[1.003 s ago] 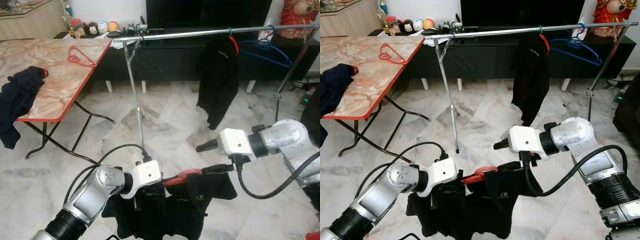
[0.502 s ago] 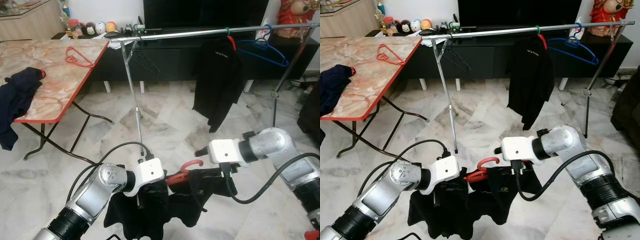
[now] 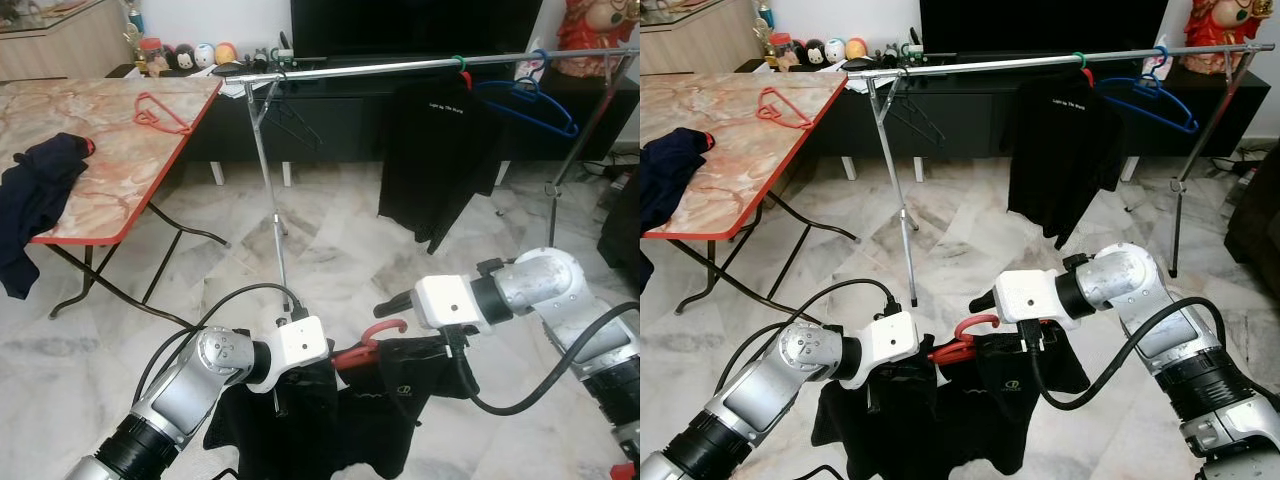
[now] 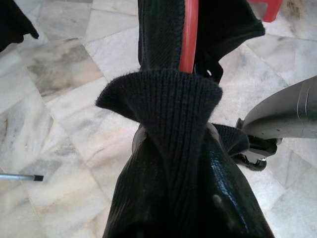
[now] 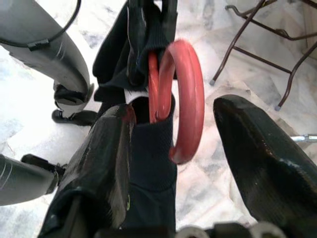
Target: Hang hanger
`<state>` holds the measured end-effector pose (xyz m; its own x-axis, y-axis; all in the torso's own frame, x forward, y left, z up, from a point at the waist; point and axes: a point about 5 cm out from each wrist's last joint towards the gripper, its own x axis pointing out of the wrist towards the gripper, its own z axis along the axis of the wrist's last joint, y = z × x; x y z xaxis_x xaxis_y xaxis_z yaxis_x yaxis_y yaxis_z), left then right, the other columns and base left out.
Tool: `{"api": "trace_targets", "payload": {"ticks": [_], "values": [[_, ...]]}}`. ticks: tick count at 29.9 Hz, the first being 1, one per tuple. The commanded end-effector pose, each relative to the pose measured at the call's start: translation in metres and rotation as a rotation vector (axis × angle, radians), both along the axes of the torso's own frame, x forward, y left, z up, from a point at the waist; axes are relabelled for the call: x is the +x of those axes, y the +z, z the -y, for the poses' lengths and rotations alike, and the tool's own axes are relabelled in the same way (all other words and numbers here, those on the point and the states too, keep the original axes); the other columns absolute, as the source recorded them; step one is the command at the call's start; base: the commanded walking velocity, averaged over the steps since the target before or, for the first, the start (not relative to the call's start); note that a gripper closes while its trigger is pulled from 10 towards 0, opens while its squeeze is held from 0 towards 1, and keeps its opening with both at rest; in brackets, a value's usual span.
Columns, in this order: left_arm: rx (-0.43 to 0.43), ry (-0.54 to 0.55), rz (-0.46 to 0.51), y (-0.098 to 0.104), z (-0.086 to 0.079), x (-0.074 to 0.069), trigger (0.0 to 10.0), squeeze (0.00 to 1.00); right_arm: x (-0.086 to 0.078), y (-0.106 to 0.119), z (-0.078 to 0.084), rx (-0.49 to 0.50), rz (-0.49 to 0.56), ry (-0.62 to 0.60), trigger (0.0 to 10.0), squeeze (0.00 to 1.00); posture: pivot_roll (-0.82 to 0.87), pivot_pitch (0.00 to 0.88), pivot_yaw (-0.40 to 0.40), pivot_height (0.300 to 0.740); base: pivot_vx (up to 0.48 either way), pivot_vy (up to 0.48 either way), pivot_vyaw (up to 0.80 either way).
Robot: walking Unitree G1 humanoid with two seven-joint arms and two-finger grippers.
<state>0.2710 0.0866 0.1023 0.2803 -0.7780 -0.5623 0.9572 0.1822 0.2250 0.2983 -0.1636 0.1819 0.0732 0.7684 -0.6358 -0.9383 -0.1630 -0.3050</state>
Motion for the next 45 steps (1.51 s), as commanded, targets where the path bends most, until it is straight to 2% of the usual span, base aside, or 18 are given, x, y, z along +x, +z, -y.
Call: {"api": "trace_targets", "payload": {"ticks": [1, 2, 3, 4, 5, 6, 7, 22, 35, 36, 45], "values": [[0.018, -0.018, 0.041, 0.006, 0.0, 0.003, 0.0, 0.0, -0.001, 0.008, -0.002, 0.022, 0.018, 0.015, 3.1, 0.0, -0.07, 0.0, 0.033, 0.74, 0.0, 0.0, 0.0], [0.022, -0.021, 0.041, 0.005, 0.0, 0.003, 0.0, 0.0, -0.001, 0.008, -0.003, 0.03, 0.018, 0.017, 2.2, 0.0, -0.07, 0.0, 0.033, 0.74, 0.0, 0.0, 0.0], [0.033, -0.026, 0.044, 0.005, 0.0, 0.003, 0.0, 0.0, 0.0, 0.009, -0.004, 0.038, 0.019, 0.018, 2.1, 0.0, -0.07, 0.0, 0.033, 0.74, 0.0, 0.0, 0.0], [0.036, -0.026, 0.046, 0.004, 0.0, 0.003, 0.0, 0.0, 0.0, 0.009, -0.005, 0.039, 0.019, 0.019, 1.3, 0.0, -0.07, 0.0, 0.035, 0.74, 0.0, 0.0, 0.0], [0.037, -0.027, 0.046, 0.004, 0.0, 0.003, 0.0, 0.0, -0.001, 0.009, -0.005, 0.038, 0.019, 0.02, 1.3, 0.0, -0.07, 0.0, 0.035, 0.74, 0.0, 0.0, 0.0], [0.037, -0.027, 0.047, 0.004, 0.0, 0.003, 0.0, 0.0, -0.001, 0.009, -0.005, 0.039, 0.018, 0.02, 0.2, 0.0, -0.07, 0.0, 0.035, 0.74, 0.0, 0.0, 0.0], [0.036, -0.028, 0.047, 0.004, 0.001, 0.003, 0.0, 0.0, -0.001, 0.009, -0.005, 0.039, 0.015, 0.021, 0.0, 0.0, -0.07, 0.0, 0.035, 0.74, 0.0, 0.0, 0.0], [0.036, -0.029, 0.055, 0.005, 0.002, 0.004, 0.0, 0.0, -0.004, 0.005, -0.012, 0.046, -0.01, 0.034, 0.0, 0.0, -0.07, 0.0, 0.032, 0.74, 0.0, 0.0, 0.0], [-0.07, -0.008, 0.067, 0.018, 0.007, 0.006, 0.0, 0.0, -0.004, 0.0, -0.014, 0.012, -0.016, 0.037, 0.0, 0.0, -0.06, 0.0, 0.028, 0.74, 0.0, 0.0, 0.0], [-0.094, -0.02, 0.059, 0.02, 0.008, 0.004, 10.0, 0.0, -0.003, -0.002, -0.014, 0.006, -0.015, 0.033, 0.0, 0.0, -0.06, 0.0, 0.028, 0.74, 0.0, 0.0, 0.0], [-0.156, -0.046, 0.049, 0.029, 0.01, 0.0, 10.0, 0.0, -0.002, -0.008, -0.014, -0.015, -0.015, 0.025, 0.0, 0.0, -0.06, 0.0, 0.029, 0.74, 0.0, 0.0, 0.0]]}}
